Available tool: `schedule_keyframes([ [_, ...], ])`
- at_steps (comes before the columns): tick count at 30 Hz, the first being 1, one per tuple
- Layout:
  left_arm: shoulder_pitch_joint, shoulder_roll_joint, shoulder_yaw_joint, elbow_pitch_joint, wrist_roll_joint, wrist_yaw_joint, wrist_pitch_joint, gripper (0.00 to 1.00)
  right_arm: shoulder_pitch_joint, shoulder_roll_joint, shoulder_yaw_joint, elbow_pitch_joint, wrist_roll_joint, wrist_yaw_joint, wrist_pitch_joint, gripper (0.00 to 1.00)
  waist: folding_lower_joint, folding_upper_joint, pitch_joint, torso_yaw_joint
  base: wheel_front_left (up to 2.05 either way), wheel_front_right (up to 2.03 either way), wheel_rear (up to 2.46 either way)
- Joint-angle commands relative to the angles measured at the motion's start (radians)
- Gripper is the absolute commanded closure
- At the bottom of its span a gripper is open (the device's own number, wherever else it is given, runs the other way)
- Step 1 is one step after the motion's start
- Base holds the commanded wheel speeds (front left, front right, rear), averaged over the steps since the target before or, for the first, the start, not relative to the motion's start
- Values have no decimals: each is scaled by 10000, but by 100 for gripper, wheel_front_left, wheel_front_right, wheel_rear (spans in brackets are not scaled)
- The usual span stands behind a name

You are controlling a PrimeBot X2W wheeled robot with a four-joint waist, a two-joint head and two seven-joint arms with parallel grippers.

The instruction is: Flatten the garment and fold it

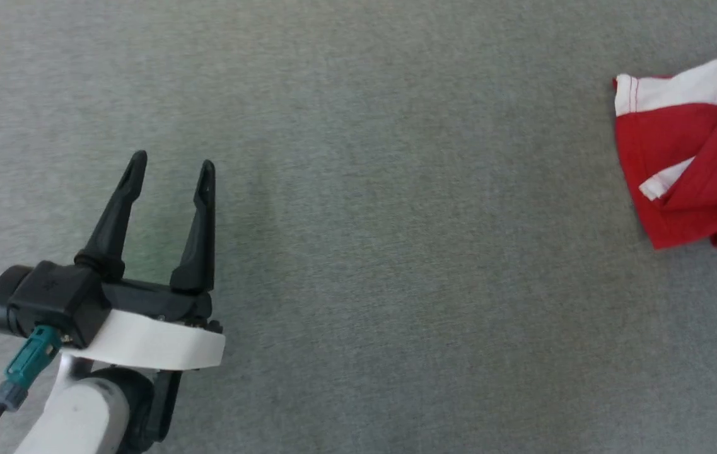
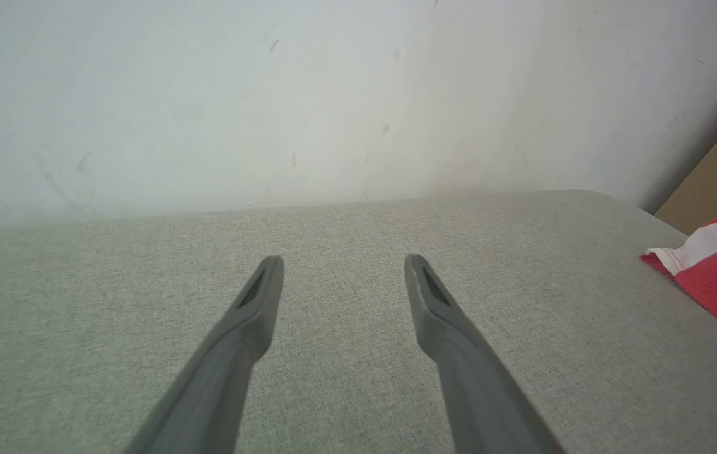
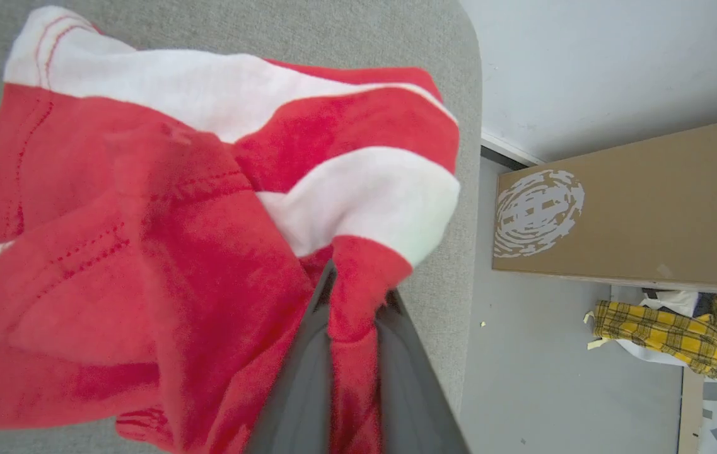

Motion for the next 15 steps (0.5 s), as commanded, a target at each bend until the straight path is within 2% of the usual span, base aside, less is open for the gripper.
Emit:
schedule_keyframes([
  [1, -209, 173, 55, -203, 129, 91, 125, 0, -402, -148, 99, 279, -154, -17, -344, 100, -1, 0, 570, -529, 0, 0, 0],
  [15, -547, 791, 240, -1115, 536, 262, 842, 0, -1545, -92, 362, 1551, -1200, -17, -1489, 100, -1, 0, 1431, -1104, 0, 0, 0],
])
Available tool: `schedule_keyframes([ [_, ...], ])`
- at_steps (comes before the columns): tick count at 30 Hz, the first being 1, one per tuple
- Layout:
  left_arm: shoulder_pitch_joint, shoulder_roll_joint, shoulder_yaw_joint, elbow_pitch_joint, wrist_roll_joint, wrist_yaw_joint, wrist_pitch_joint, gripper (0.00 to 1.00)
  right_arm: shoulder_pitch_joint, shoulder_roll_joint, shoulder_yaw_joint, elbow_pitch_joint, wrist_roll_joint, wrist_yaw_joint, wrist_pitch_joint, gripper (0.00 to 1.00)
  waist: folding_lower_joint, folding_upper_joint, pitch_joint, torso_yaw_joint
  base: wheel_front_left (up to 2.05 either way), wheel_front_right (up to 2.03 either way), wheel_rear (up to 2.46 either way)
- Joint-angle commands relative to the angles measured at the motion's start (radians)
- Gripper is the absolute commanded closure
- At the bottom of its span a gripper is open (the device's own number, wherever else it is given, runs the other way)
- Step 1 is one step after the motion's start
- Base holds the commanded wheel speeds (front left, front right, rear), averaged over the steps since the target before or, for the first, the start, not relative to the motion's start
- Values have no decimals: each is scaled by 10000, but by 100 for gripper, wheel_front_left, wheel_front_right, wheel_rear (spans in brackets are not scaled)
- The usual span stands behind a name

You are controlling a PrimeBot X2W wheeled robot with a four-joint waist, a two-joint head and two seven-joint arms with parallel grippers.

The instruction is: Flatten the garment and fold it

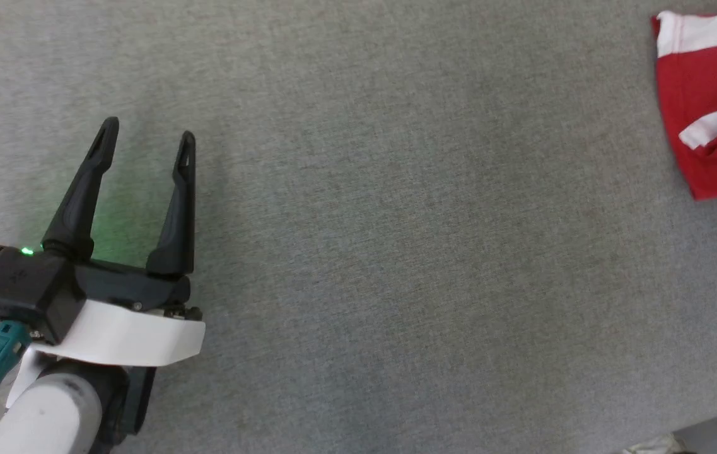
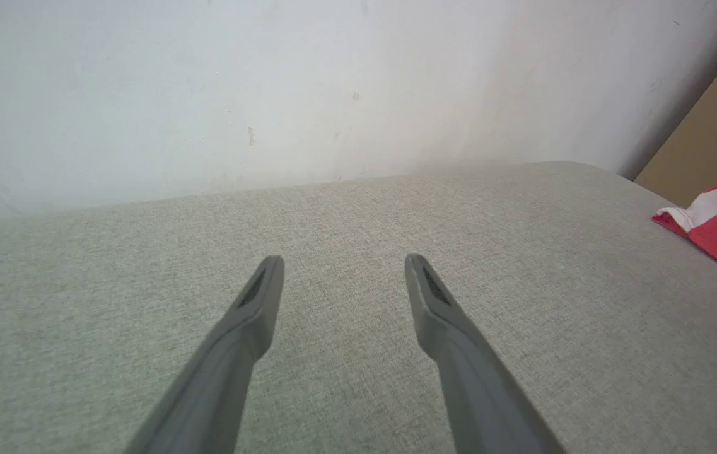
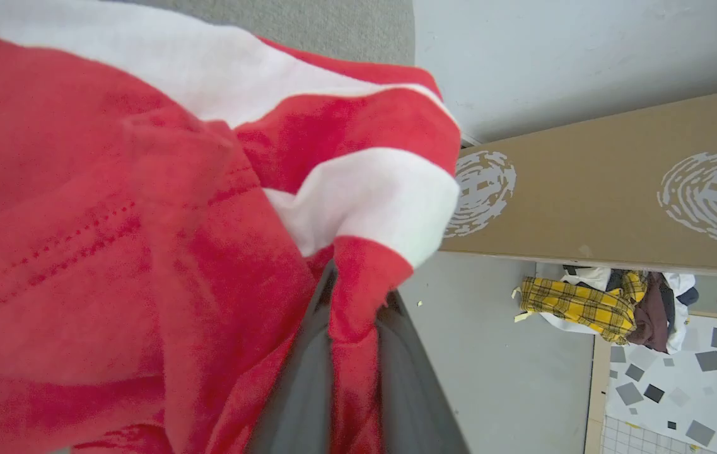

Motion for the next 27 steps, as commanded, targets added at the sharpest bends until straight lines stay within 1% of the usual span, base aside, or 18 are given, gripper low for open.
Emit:
schedule_keyframes([
  [1, -173, 75, 40, -99, 74, 69, 35, 0, -214, 38, -42, 115, -139, -21, -123, 100, -1, 0, 182, -144, 0, 0, 0],
  [7, -176, 124, 29, -190, 107, 98, 103, 0, -422, 21, -135, 525, -556, -21, -441, 100, -1, 0, 248, -166, 0, 0, 0],
  [9, -199, 129, 22, -198, 106, 97, 111, 0, -482, 106, -280, 692, -624, -21, -504, 100, -1, 0, 260, -163, 0, 0, 0],
  [10, -216, 132, 22, -198, 108, 92, 102, 0, -500, 146, -317, 751, -666, -21, -532, 89, -1, 0, 264, -158, 0, 0, 0],
  [11, -240, 125, 26, -205, 116, 89, 57, 0, -514, 170, -329, 798, -707, -21, -560, 63, -1, 0, 267, -151, 0, 0, 0],
  [12, -259, 117, 28, -199, 122, 86, 15, 0, -532, 199, -357, 844, -743, -21, -610, 41, -1, 0, 267, -143, 0, 0, 0],
  [13, -279, 113, 25, -188, 131, 78, -25, 0, -545, 227, -380, 900, -775, -21, -660, 0, -1, 0, 263, -131, 0, 0, 0],
  [21, -399, -18, 46, -138, 42, -5, -474, 0, -722, 316, -363, 1399, -916, -21, -978, 0, -1, 0, 79, -21, 0, 0, 0],
  [24, -346, -100, -2, -34, -70, -73, -643, 0, -787, 306, -324, 1621, -945, -21, -1148, 0, -1, 0, -132, 40, 0, 0, 0],
  [27, -238, -220, -4, 162, -139, -27, -830, 0, -813, 261, -328, 1788, -962, -21, -1345, 0, -1, 0, -426, 106, 0, 0, 0],
])
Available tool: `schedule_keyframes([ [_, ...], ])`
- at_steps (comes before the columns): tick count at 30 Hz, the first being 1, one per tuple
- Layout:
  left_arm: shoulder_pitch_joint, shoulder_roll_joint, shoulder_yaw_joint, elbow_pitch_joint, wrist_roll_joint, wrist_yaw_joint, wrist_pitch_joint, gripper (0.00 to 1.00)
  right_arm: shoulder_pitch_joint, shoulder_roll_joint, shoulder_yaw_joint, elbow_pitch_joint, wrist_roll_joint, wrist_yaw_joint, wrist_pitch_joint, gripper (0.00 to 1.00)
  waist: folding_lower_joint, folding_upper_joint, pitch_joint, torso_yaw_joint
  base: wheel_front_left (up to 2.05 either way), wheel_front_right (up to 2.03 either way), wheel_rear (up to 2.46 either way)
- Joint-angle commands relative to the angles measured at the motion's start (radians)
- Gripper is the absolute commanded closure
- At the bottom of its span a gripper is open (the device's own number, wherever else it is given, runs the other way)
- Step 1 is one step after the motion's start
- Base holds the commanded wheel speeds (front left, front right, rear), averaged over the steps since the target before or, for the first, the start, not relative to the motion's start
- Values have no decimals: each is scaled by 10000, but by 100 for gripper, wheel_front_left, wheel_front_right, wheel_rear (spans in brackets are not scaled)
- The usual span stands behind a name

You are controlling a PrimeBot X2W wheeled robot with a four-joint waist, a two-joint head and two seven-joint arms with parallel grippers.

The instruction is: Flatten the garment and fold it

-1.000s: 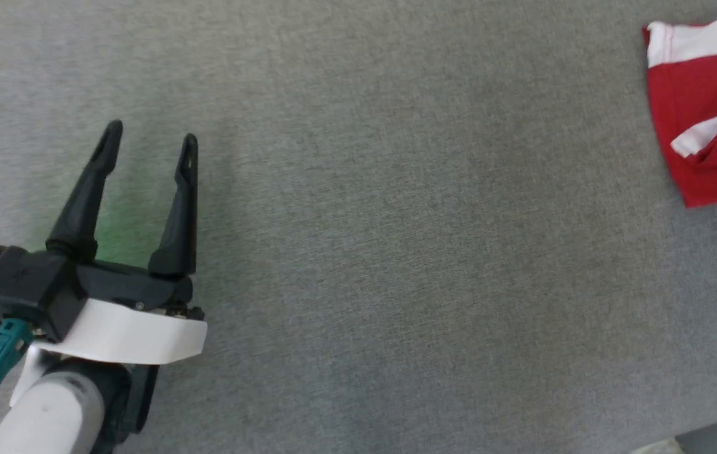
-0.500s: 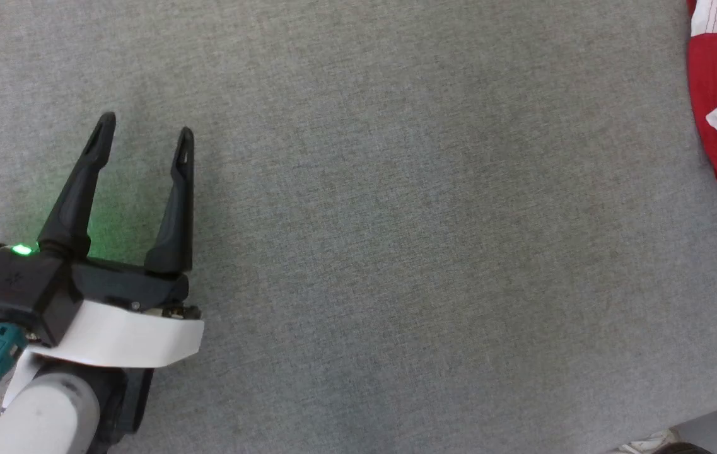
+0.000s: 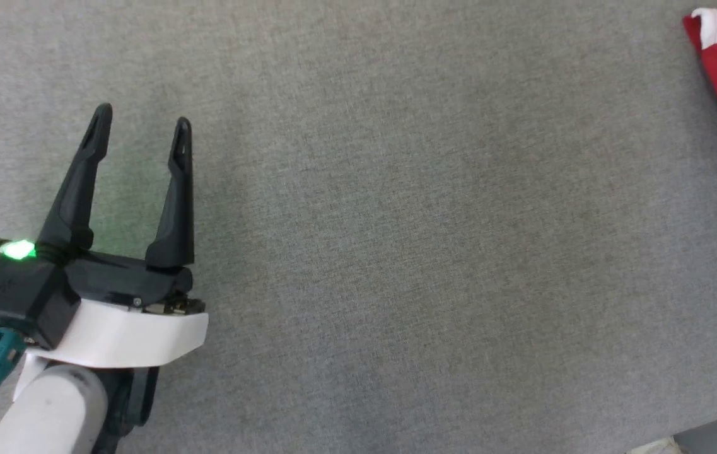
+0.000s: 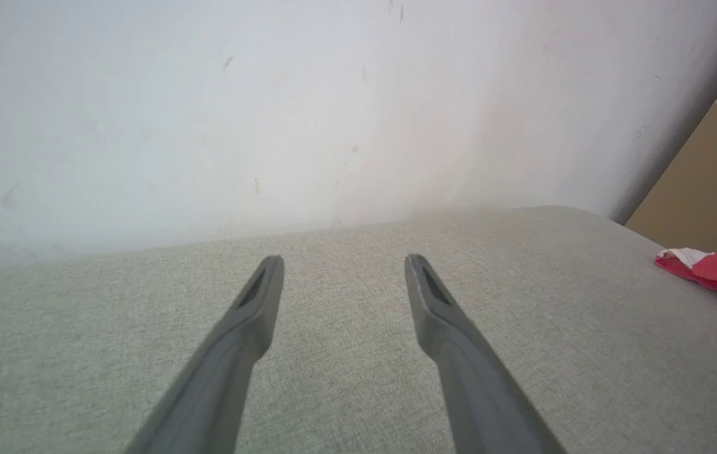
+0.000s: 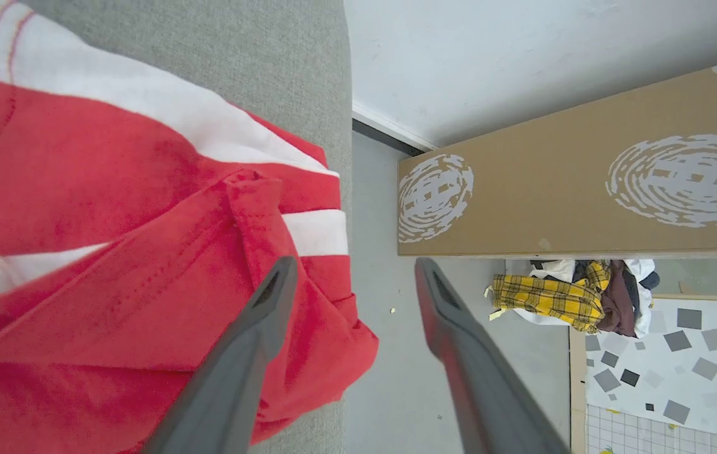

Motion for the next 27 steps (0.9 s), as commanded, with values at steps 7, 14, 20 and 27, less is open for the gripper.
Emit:
schedule_keyframes([
  [7, 269, -336, -122, 620, -28, 109, -556, 0, -35, 100, -456, 221, -198, -21, -484, 0, 0, 0, -1150, 325, 0, 0, 0],
  [14, 773, -715, -213, 1241, -220, 279, -983, 0, 485, 818, -1188, -10, -473, -21, -1068, 0, 0, 0, -2398, 772, 0, 0, 0],
  [20, 1314, -973, -196, 1463, -396, 431, -1271, 0, 1313, 1634, -1644, -688, -337, -21, -1542, 0, 0, 0, -3434, 1284, 0, 0, 0],
  [27, 1998, -1296, -219, 1652, -586, 523, -1522, 0, 2523, 3057, -2120, -2461, -412, -21, -1925, 0, 0, 0, -4450, 1941, 0, 0, 0],
])
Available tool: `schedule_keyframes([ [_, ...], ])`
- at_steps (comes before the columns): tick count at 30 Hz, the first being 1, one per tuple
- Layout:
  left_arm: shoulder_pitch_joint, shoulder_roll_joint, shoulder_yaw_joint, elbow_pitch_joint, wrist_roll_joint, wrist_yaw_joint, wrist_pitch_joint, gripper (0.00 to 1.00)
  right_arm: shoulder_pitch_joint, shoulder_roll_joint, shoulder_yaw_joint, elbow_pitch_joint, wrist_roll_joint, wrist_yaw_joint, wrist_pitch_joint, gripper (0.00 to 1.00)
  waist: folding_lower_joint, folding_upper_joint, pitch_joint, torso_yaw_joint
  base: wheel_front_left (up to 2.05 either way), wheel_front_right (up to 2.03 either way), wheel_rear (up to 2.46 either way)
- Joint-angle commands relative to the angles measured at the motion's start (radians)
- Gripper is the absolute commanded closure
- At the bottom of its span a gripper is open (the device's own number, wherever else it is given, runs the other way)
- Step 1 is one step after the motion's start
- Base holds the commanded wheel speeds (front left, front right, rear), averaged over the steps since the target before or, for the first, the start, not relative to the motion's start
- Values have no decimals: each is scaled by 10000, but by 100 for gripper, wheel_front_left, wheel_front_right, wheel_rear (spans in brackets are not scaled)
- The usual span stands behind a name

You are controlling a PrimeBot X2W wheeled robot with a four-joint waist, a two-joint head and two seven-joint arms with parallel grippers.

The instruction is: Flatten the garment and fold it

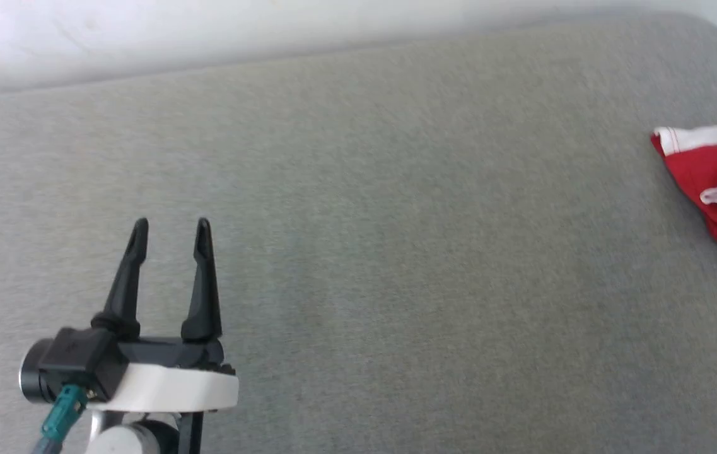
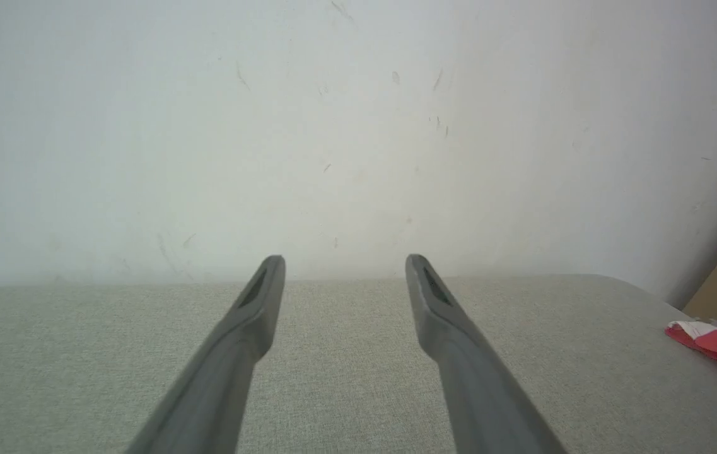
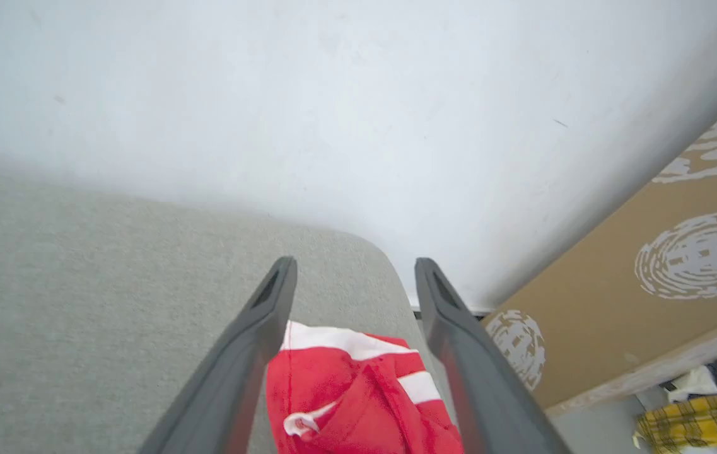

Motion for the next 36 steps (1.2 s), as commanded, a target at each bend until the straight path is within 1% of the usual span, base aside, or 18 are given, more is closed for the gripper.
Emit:
schedule_keyframes([
  [1, 135, -38, -2, 43, -54, 27, -81, 0, 216, 237, -44, -240, -58, -19, -77, 0, 3, 0, -846, 767, 0, 0, 0],
  [6, 484, -251, -29, 159, -9, -66, -219, 0, 1286, 1505, 28, -1639, -329, -19, -208, 0, 3, 0, -1425, 1203, 0, 0, 0],
  [11, 897, -489, 77, 339, 30, -100, -278, 0, 2378, 2456, 412, -2506, -351, -19, -553, 0, 3, 0, -1854, 1520, 0, 0, 0],
  [16, 1108, -691, 155, 583, 244, -306, -296, 0, 3317, 3029, 628, -2921, -406, -19, -1171, 0, 3, 0, -2154, 1770, 0, 0, 0],
  [20, 1297, -923, 163, 754, 539, -499, -299, 0, 3994, 3315, 713, -3093, -514, -19, -1702, 0, 3, 0, -2355, 1890, 0, 0, 0],
  [23, 1434, -1088, 214, 937, 713, -628, -300, 0, 4454, 3411, 754, -3093, -506, -19, -2144, 0, 3, 0, -2431, 1941, 0, 0, 0],
  [28, 1650, -1338, 296, 1243, 1022, -870, -301, 0, 5041, 3431, 656, -2612, 100, -19, -2913, 0, 3, 0, -2526, 1965, 0, 0, 0],
  [33, 1826, -1633, 477, 1435, 1286, -1093, -301, 0, 5271, 3433, 647, -1991, 622, -19, -3391, 0, 3, 0, -2486, 1843, 0, 0, 0],
  [36, 1897, -1838, 652, 1470, 1409, -1215, -301, 0, 5255, 3433, 761, -1699, 720, -19, -3589, 0, 3, 0, -2442, 1746, 0, 0, 0],
])
